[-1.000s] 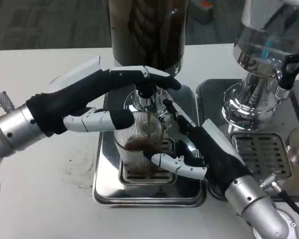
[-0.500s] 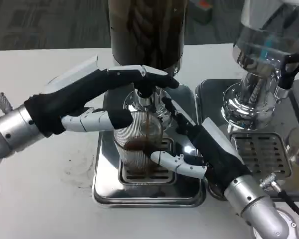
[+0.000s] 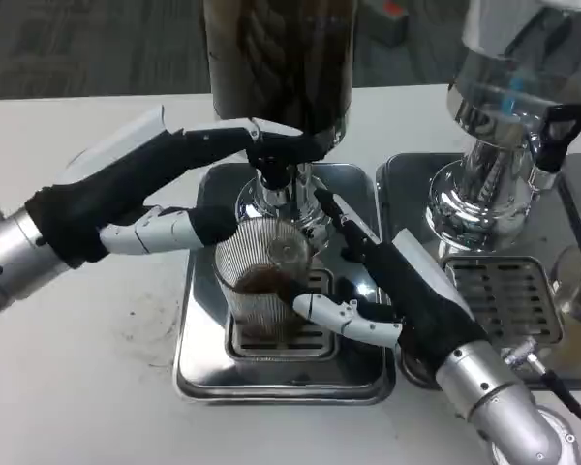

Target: Grasp the cup under the faucet to collect the drink, then remove the cup.

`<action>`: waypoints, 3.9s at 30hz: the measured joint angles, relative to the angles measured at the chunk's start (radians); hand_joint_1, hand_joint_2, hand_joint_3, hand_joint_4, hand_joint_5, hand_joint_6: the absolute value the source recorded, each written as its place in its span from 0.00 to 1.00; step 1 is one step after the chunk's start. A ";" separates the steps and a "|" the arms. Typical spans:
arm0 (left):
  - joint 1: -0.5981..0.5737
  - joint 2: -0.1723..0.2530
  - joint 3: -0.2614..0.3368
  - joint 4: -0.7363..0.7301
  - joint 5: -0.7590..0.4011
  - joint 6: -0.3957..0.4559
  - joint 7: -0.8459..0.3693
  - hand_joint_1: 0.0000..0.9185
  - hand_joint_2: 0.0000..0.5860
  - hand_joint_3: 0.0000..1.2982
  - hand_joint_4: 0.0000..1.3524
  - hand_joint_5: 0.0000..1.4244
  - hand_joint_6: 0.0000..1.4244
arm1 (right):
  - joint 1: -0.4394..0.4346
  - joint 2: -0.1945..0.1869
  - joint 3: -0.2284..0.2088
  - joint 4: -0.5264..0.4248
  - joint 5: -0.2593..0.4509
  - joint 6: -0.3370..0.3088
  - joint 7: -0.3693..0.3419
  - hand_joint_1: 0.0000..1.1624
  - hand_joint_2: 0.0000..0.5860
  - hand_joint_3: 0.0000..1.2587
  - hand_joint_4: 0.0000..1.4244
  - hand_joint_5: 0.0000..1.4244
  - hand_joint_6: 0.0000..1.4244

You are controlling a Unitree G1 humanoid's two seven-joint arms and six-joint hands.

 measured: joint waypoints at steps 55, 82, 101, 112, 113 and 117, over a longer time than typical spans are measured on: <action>0.158 -0.029 0.183 0.090 -0.039 0.077 0.082 0.00 0.24 0.35 0.27 0.22 0.18 | -0.034 -0.002 0.043 0.050 -0.083 0.030 0.006 0.55 0.31 0.00 0.00 0.00 0.03; 0.271 -0.017 0.192 0.047 -0.034 0.108 0.112 0.00 0.23 0.37 0.29 0.23 0.18 | -0.110 0.078 0.100 0.136 -0.163 0.091 -0.089 0.52 0.36 0.10 0.13 0.16 0.20; 0.282 -0.007 0.192 0.041 -0.031 0.122 0.120 0.00 0.23 0.37 0.31 0.25 0.21 | -0.114 0.120 0.112 0.208 -0.200 0.044 -0.259 0.55 0.36 0.30 0.32 0.36 0.38; 0.283 -0.007 0.192 0.041 -0.030 0.123 0.120 0.00 0.23 0.37 0.31 0.25 0.21 | -0.081 0.125 0.111 0.209 -0.196 0.009 -0.313 0.56 0.38 0.33 0.34 0.39 0.42; 0.283 -0.007 0.192 0.041 -0.030 0.123 0.120 0.00 0.23 0.37 0.31 0.25 0.21 | -0.076 0.126 0.109 0.208 -0.196 0.005 -0.316 0.56 0.38 0.33 0.34 0.39 0.42; 0.282 -0.007 0.192 0.043 -0.029 0.123 0.120 0.00 0.23 0.37 0.31 0.25 0.22 | -0.040 0.126 0.102 0.186 -0.188 -0.011 -0.329 0.55 0.39 0.33 0.35 0.39 0.42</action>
